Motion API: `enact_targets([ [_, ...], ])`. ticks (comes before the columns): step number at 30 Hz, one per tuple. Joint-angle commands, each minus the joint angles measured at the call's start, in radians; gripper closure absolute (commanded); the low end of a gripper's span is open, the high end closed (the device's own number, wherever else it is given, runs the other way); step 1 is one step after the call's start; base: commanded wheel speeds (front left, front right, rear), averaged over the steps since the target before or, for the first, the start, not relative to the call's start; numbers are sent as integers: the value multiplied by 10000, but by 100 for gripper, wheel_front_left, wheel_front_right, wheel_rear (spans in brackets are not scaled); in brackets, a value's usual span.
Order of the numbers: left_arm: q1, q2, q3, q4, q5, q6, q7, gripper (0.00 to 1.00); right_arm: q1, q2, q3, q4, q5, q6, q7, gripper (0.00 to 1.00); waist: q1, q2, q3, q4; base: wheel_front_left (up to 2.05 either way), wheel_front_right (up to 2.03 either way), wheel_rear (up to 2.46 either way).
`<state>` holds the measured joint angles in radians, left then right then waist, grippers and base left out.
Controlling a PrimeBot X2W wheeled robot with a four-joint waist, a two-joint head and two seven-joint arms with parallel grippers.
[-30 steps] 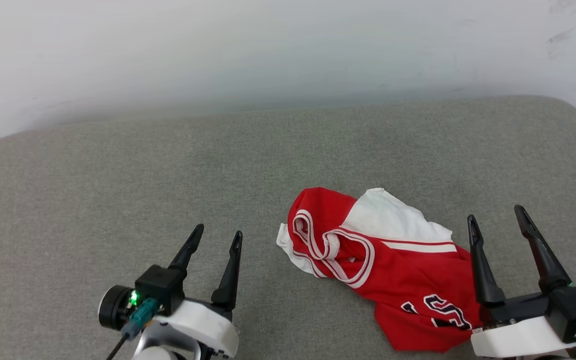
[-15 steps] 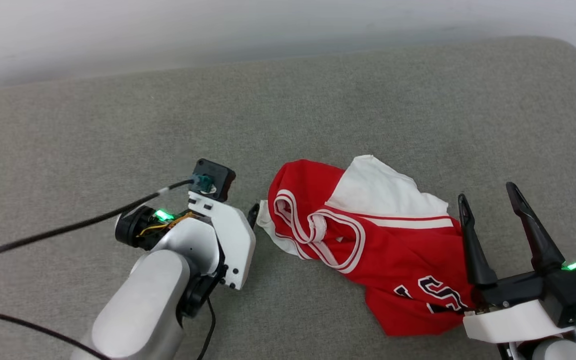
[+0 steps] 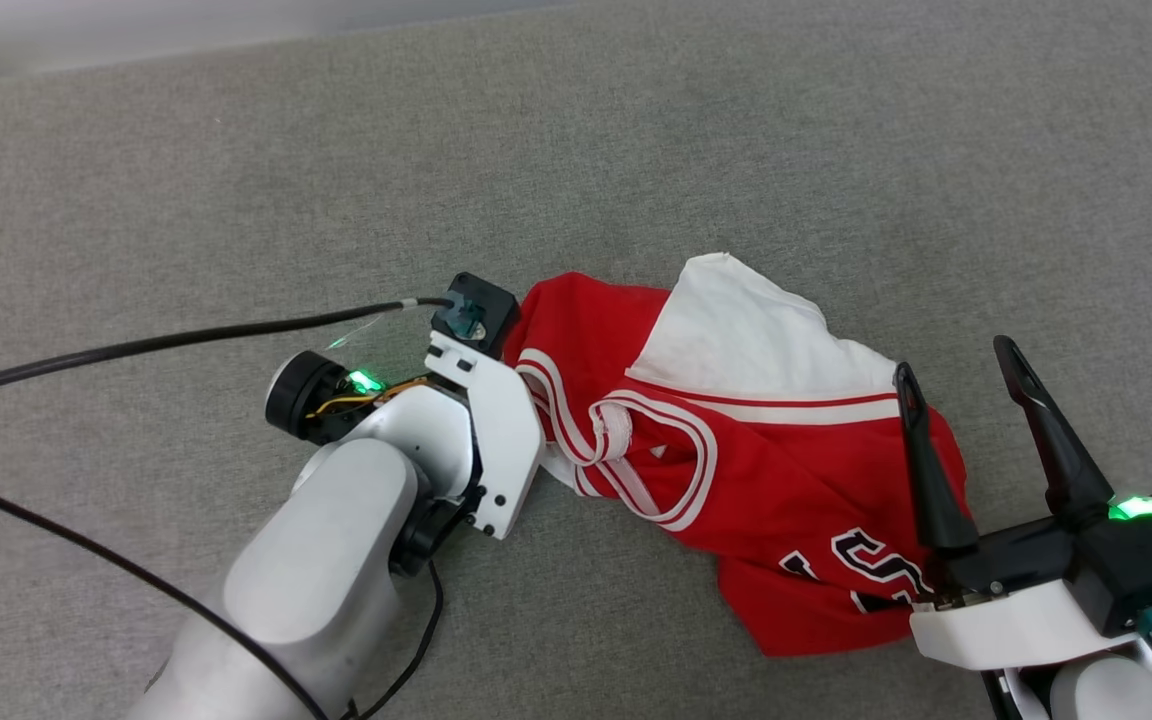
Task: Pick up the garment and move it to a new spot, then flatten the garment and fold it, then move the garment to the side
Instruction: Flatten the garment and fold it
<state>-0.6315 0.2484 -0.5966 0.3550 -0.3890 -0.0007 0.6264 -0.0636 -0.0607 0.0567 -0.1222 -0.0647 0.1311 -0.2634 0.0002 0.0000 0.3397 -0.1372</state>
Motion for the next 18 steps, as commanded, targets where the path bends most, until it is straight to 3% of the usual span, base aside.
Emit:
enact_targets([
  [1, 104, -74, -182, 312, 47, -92, 70, 0, -152, -3, 27, -13, 20, -7, -22, 0, -2, 0, 76, -16, 0, 0, 0],
  [2, 159, -140, -304, 460, 35, -176, 121, 0, -161, 0, 25, -1, 22, -7, -22, 0, -2, 0, 93, -7, 0, 0, 0],
  [3, 230, -211, -426, 603, -5, -274, 211, 81, -155, 2, 25, 11, 18, -7, -20, 0, -2, 0, 101, 7, 0, 0, 0],
  [4, 314, -286, -542, 707, -71, -381, 264, 100, -147, 5, 15, 29, 6, -7, -20, 0, -2, 0, 97, 28, 0, 0, 0],
  [6, 400, -364, -584, 809, -135, -415, 110, 100, -130, 6, -24, 62, -31, -7, -22, 0, -2, 0, 47, 104, 0, 0, 0],
  [10, 339, -323, -307, 730, -13, -83, -647, 100, -138, -37, -59, 109, -78, -7, -20, 0, -2, 0, -218, 304, 0, 0, 0],
  [18, 740, 443, 708, -472, -33, 842, -1993, 100, 167, -37, -213, 248, -134, -7, -20, 0, -2, 0, -985, 882, 0, 0, 0],
])
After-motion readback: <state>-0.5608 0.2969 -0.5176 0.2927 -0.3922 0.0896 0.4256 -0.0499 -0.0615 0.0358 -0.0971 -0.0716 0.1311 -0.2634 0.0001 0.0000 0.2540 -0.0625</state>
